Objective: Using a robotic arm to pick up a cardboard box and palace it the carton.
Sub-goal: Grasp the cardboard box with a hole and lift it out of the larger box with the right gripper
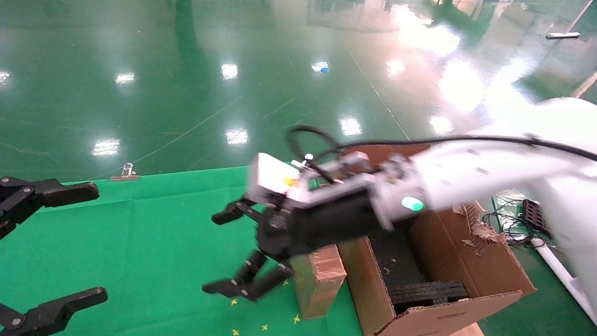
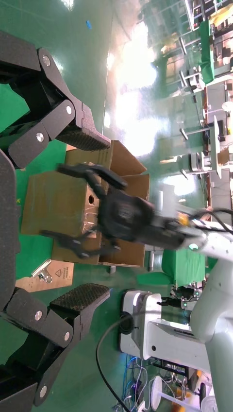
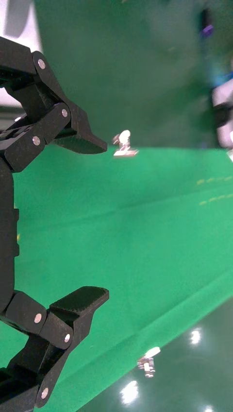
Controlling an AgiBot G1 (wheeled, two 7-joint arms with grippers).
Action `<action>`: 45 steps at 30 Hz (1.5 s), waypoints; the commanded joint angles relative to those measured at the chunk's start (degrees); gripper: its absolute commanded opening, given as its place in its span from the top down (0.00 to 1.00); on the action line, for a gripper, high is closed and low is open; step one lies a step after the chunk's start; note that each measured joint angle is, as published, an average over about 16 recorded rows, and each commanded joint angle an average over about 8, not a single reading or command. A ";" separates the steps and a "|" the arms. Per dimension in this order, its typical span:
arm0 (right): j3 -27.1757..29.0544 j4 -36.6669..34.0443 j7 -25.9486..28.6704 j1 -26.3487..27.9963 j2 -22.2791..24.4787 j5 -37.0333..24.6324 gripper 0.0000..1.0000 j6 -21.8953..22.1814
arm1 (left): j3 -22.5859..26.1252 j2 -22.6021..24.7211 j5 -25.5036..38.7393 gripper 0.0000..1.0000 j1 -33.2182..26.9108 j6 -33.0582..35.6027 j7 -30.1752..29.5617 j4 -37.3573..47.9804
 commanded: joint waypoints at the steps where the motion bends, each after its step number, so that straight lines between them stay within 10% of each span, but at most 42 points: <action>1: -2.92 -1.36 2.13 3.14 -3.43 -4.84 0.00 -0.09 | 0.01 0.00 -0.01 0.00 0.00 0.00 0.00 0.00; 10: -13.69 -5.42 11.99 13.93 -17.69 -23.88 0.00 -1.00 | 0.05 -0.02 -0.03 0.00 -0.01 -0.02 0.02 0.00; 27: -17.67 3.42 20.51 23.74 -12.31 -27.17 0.00 -6.63 | 0.12 -0.05 -0.08 0.00 -0.03 -0.05 0.06 0.00; 45: -35.51 6.20 24.15 33.47 -6.36 -21.84 0.00 -6.23 | 0.19 -0.08 -0.13 0.00 -0.04 -0.08 0.09 0.00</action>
